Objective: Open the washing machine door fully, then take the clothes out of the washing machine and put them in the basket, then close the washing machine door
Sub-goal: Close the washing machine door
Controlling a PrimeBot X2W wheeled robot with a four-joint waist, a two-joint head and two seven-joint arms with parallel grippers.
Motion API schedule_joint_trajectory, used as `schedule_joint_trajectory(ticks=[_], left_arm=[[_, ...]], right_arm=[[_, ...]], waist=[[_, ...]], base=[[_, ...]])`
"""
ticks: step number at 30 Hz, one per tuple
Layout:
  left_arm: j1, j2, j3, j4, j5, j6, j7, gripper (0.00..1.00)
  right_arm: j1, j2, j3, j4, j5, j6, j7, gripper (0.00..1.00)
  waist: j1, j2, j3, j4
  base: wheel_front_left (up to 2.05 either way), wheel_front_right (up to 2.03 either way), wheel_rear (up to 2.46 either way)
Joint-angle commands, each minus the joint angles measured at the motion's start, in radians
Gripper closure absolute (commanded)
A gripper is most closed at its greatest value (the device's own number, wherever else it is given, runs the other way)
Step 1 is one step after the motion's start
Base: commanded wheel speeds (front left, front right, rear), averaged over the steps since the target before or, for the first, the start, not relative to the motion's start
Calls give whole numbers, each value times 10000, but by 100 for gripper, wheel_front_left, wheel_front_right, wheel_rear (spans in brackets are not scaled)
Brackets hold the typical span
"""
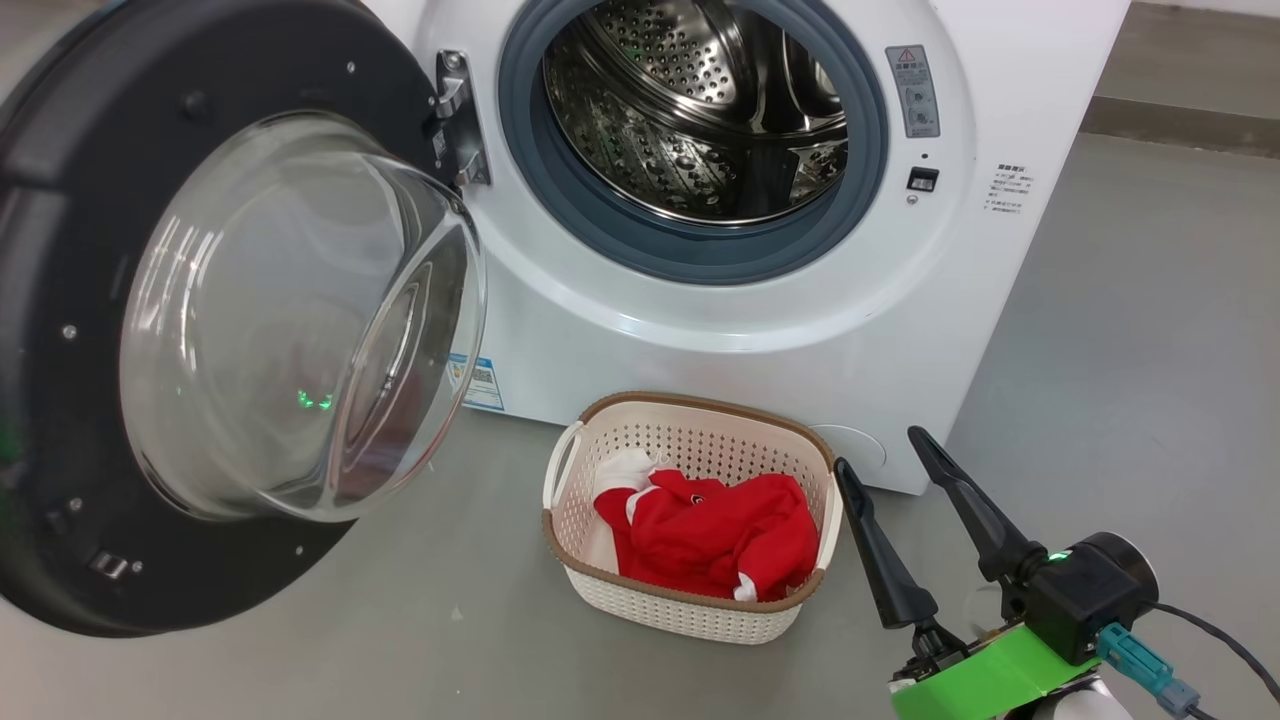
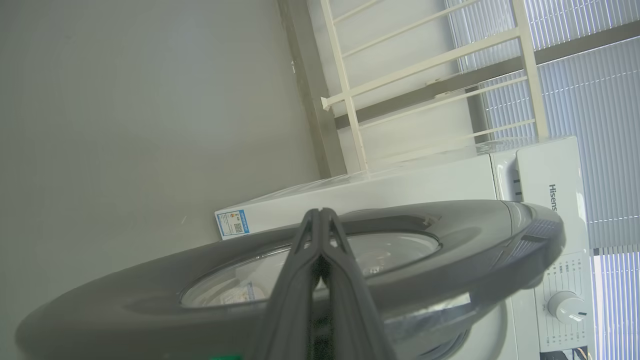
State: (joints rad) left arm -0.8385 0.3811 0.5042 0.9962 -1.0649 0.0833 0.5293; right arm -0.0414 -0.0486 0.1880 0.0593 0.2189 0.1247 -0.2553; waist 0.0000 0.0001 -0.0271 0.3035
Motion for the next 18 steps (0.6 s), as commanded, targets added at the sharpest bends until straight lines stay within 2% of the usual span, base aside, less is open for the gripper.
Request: schedule_joint_trajectory(ticks=[1,9,13,18], left_arm=[[-15,445,-4,-132,-20,-163,243,100],[81,289,150,-22,-419,-718,650,100],[143,8,272,-273,-754,-1047,982,100],[447,-470,432,-716,-1124,-1175,1312,100]], right_arm=[[-301,-16,241,-331,-61,60,-65,0],[-365,-16,229,-455,-47,60,-65,0],[-329,-16,146,-467,-16,60,-65,0],[-312,-16,181,-462,133,60,-65,0]], waist=[[0,-1,6,-17],[0,-1,119,-28],[0,-1,153,32],[0,-1,117,131]], base=[[0,0,0],[0,0,0],[0,0,0],[0,0,0]])
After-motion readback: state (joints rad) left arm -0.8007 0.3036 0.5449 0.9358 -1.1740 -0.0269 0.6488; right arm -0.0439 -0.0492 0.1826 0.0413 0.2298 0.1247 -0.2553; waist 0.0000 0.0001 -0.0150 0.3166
